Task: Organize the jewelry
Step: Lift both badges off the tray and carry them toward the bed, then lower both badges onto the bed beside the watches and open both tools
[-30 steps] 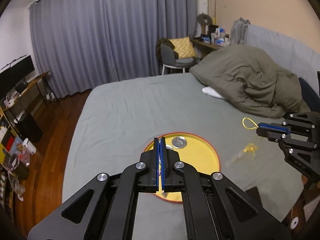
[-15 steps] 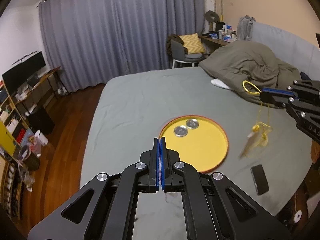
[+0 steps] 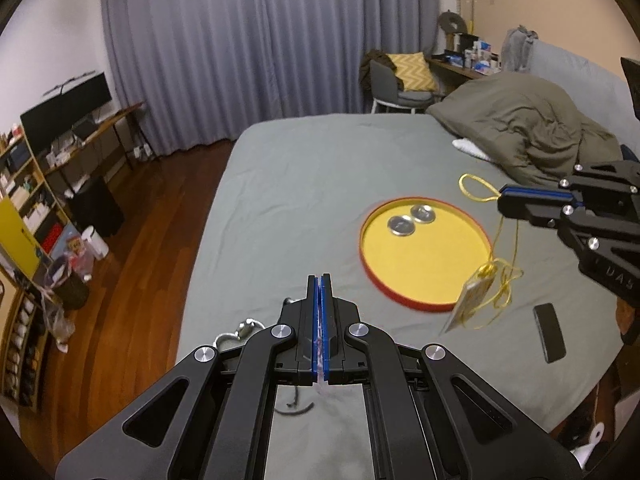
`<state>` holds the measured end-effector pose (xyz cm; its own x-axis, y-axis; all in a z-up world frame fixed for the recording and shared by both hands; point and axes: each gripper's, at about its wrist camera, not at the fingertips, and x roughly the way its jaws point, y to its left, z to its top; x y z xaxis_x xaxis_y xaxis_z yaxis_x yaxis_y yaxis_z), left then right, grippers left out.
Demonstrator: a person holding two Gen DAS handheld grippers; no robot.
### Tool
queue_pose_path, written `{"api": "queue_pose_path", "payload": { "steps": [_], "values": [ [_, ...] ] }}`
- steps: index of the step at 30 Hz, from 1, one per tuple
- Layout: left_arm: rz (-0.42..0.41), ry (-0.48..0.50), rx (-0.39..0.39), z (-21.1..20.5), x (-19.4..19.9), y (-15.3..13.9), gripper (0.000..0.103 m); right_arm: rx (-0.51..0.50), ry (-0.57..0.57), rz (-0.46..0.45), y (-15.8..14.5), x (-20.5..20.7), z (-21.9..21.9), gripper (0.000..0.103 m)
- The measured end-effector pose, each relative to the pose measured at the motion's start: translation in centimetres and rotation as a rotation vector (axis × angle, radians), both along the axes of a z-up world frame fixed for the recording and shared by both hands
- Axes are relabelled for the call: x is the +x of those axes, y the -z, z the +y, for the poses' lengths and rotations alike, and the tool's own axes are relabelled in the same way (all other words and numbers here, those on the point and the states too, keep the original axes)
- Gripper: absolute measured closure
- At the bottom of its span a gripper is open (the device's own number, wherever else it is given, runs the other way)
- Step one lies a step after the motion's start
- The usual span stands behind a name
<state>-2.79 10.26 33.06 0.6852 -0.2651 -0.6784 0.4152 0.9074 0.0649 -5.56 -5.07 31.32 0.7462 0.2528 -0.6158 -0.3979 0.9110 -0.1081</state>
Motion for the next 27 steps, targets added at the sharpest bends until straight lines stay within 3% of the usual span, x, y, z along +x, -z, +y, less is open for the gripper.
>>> {"api": "queue_pose_path", "payload": {
  "steps": [17,27],
  "values": [
    [0.137,0.014,-0.006,2.0,5.1,11.3,0.102,-0.01,-0.021,0.176,10.7,5.8,3.7,0.1],
    [0.21,0.045,0.025,2.2,5.1,17.9,0.102,-0.005,-0.01,0.279,17.2,8.0,4.9,0.1]
  ]
}}
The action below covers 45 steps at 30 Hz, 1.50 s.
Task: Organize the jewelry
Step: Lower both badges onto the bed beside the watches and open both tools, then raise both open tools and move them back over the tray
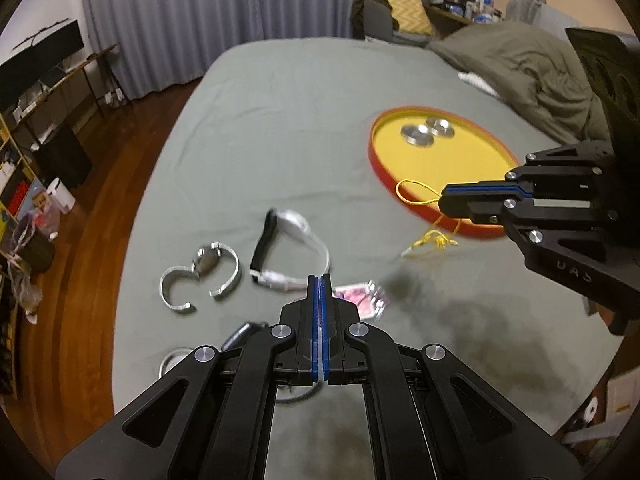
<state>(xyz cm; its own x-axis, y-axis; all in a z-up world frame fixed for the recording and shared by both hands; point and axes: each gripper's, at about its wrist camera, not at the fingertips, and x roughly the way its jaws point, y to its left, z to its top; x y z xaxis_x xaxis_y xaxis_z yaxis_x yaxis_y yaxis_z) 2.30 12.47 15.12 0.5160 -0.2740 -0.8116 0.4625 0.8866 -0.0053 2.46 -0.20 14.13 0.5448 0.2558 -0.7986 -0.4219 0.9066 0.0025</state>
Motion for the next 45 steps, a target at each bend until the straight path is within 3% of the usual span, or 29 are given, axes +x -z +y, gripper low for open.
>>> {"api": "queue_pose_path", "payload": {
  "steps": [12,24,34,37,39,44,45],
  "values": [
    [0.107,0.016,0.037,-0.7,0.6,8.2,0.102,-0.014,-0.013,0.137,7.4,0.8,0.1,0.1],
    [0.172,0.034,0.041,-1.8,1.4,12.3,0.102,-0.026,-0.016,0.223,12.2,1.1,-0.5,0.1],
    [0.186,0.033,0.022,-1.8,1.8,12.9,0.101,-0.038,-0.028,0.226,12.4,1.1,-0.8,0.1],
    [0.19,0.05,0.002,-1.5,1.6,12.5,0.084,-0.046,-0.036,0.23,12.2,0.9,-0.8,0.1],
    [0.173,0.053,-0.002,-1.6,1.3,12.1,0.043,-0.051,-0.04,0.238,12.1,0.8,-0.8,0.1],
    [0.156,0.067,0.013,-1.7,0.7,11.3,0.039,-0.047,-0.045,0.265,12.1,0.8,-0.6,0.1],
    [0.152,0.068,0.015,-1.7,0.7,11.1,0.036,-0.052,-0.045,0.266,12.0,0.6,-0.6,0.091]
  ]
}}
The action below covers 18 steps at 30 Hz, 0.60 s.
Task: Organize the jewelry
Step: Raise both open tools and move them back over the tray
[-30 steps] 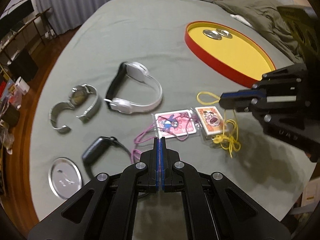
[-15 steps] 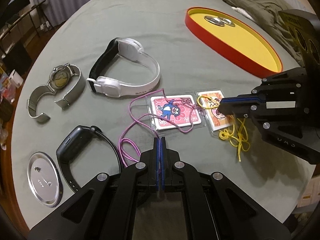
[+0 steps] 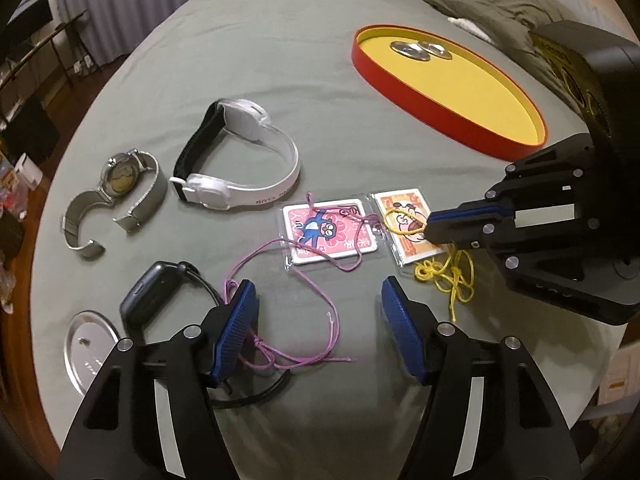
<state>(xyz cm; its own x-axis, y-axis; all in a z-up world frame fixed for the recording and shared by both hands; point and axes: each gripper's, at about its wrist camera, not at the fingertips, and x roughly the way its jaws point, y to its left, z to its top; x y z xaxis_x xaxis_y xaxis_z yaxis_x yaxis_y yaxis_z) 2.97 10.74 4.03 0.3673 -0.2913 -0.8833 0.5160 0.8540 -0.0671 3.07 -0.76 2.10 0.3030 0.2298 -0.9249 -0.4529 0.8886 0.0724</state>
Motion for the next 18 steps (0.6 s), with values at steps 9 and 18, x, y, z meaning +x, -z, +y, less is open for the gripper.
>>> {"api": "queue_pose_path", "payload": {
  "steps": [9,18],
  "values": [
    [-0.045,-0.031,0.007,0.9,-0.9,-3.3,0.018,0.026,-0.002,-0.043,-2.7,-1.1,-0.2,0.038],
    [-0.083,-0.068,-0.074,1.0,-1.8,-8.5,0.005,0.061,0.003,-0.113,-7.2,-2.2,-1.5,0.014]
  ]
}}
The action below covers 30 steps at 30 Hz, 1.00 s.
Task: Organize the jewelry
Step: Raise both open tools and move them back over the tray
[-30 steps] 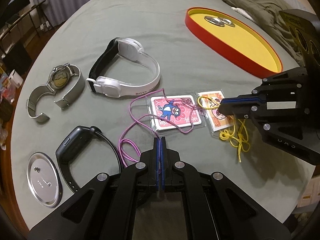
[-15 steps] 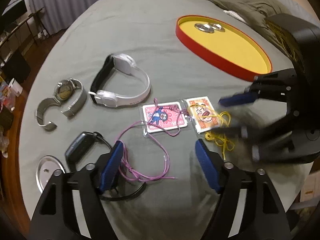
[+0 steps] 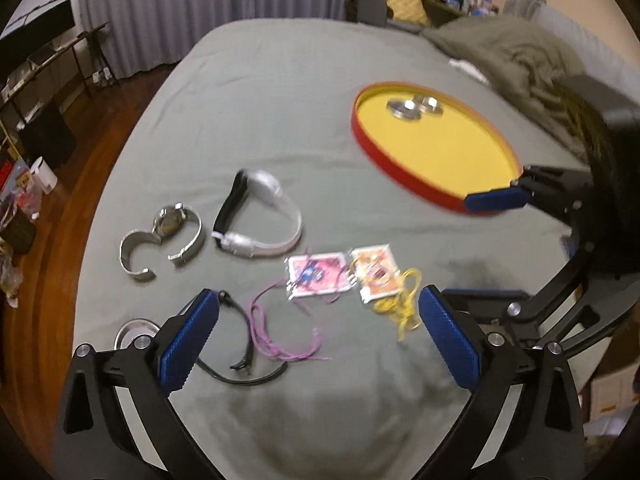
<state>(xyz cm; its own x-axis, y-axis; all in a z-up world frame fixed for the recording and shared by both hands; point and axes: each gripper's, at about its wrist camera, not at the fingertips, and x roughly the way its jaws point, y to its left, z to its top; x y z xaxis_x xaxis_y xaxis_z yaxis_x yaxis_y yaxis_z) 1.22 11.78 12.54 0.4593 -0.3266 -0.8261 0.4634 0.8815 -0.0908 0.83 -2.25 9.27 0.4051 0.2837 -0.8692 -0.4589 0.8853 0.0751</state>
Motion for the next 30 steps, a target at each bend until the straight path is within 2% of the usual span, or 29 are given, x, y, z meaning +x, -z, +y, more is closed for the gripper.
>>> {"api": "queue_pose_path", "payload": {
  "steps": [8,16,22,30],
  "values": [
    [-0.03,-0.016,-0.024,-2.8,-0.1,-4.4,0.005,-0.008,0.013,-0.098,-4.9,-1.1,-2.7,0.013],
    [-0.059,0.016,-0.058,-7.8,1.2,-7.7,0.005,-0.012,0.085,-0.162,-8.4,-1.0,-8.4,0.013],
    [-0.044,0.035,-0.087,-11.8,3.6,-8.2,0.005,-0.006,0.161,-0.169,-8.9,0.5,-13.3,0.013],
    [-0.021,0.054,-0.095,-17.1,7.6,-6.4,0.005,0.004,0.268,-0.162,-7.8,3.2,-19.9,0.013]
  ]
}}
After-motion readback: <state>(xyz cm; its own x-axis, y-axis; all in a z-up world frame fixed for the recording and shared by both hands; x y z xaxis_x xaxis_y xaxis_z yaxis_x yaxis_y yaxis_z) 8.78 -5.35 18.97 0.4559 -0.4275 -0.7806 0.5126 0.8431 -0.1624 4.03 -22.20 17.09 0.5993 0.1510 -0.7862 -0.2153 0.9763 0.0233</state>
